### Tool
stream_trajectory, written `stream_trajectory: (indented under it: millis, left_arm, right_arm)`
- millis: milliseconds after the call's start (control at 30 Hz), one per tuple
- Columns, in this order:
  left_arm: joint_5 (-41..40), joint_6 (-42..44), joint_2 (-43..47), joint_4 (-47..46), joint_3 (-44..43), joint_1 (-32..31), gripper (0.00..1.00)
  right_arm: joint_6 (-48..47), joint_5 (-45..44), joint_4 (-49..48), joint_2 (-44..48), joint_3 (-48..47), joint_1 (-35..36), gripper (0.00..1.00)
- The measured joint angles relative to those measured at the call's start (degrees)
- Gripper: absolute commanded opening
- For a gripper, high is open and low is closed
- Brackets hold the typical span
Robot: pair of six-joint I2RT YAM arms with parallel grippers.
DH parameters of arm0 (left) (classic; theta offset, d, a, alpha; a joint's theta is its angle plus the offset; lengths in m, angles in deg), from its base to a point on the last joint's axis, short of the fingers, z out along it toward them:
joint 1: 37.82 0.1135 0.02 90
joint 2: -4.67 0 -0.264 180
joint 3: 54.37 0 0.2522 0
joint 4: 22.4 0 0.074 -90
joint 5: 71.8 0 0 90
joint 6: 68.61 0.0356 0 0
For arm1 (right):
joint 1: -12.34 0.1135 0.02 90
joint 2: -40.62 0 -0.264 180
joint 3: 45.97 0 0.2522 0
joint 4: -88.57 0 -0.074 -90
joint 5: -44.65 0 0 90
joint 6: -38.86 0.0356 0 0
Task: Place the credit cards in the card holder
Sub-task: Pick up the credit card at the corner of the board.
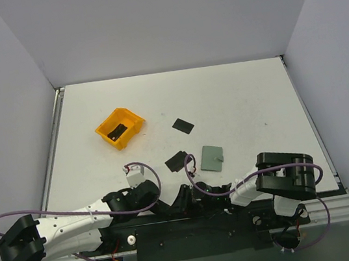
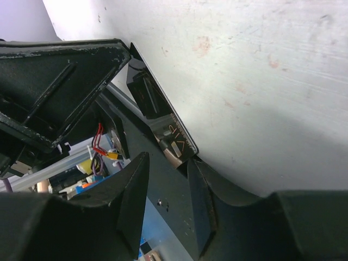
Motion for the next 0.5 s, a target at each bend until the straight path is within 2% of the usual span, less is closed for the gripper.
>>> stream_trajectory:
  millis: [167, 500]
  left_arm:
    - [0.0, -0.1, -0.4, 0.0, -0.2, -0.1, 0.06]
    - [-0.4, -0.1, -1.1, 0.0, -0.7, -0.3, 0.06]
  right_arm:
    - [1.4, 1.3, -2.2, -1.2, 0.0, 0.0, 0.38]
    - [3.3, 2.1, -3.3, -2.0, 0.0, 0.0, 0.38]
